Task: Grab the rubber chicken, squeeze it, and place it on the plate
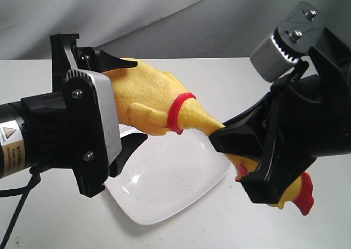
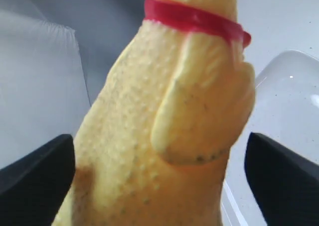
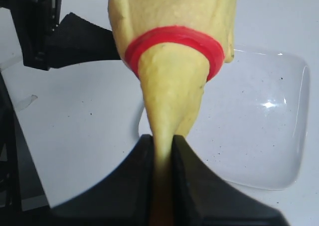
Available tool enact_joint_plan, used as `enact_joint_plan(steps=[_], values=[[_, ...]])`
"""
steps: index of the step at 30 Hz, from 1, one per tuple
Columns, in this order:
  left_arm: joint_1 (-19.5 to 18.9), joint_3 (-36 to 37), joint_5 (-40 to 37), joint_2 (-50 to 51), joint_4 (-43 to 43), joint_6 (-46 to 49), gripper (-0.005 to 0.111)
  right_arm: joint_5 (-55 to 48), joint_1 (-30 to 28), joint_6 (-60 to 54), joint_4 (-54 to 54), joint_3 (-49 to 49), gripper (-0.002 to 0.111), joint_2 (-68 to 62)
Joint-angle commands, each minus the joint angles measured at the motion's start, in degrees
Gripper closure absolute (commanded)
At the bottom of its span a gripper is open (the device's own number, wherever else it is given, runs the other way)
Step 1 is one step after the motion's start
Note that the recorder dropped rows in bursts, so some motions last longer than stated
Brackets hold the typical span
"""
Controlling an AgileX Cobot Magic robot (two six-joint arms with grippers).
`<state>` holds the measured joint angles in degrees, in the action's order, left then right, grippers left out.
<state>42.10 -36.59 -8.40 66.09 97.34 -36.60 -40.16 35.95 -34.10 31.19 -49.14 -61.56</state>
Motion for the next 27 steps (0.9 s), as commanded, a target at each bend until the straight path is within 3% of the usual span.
enact_joint_plan(steps=[1,4,8,16,18,20,22,23,24,27], values=[[0.12,-0.30,0.26,-0.11,-0.47,-0.66,0.041,1.02,0.02,-0.01,0.68,-0.29,0.108,0.50],[0.12,-0.30,1.69,-0.11,-0.47,-0.66,0.065,1.02,0.02,-0.01,0.68,-0.29,0.108,0.50],[0.12,-0.30,2.59,-0.11,-0.47,-0.62,0.106,1.02,0.02,-0.01,0.68,-0.29,0.108,0.50],[0.12,-0.30,2.59,-0.11,-1.05,-0.85,0.107,1.02,0.02,0.09,0.68,-0.29,0.108,0.50],[0.12,-0.30,3.60,-0.11,-1.05,-0.85,0.100,1.02,0.02,0.09,0.68,-0.29,0.108,0.50],[0.12,-0.30,5.15,-0.11,-0.90,-0.85,0.080,1.02,0.02,0.09,0.68,-0.29,0.108,0.50],[0.12,-0.30,5.27,-0.11,-0.90,-0.85,0.038,1.02,0.02,0.09,0.68,-0.29,0.108,0.50],[0.12,-0.30,4.15,0.00,-1.18,-1.33,0.024,1.02,0.02,0.09,0.68,-0.29,0.108,0.50],[0.12,-0.30,2.67,0.00,-1.44,-2.06,0.017,1.02,0.02,0.09,0.68,-0.29,0.108,0.50],[0.12,-0.30,1.94,0.00,-1.48,-2.17,0.019,1.02,0.02,0.09,0.68,-0.29,0.108,0.50]])
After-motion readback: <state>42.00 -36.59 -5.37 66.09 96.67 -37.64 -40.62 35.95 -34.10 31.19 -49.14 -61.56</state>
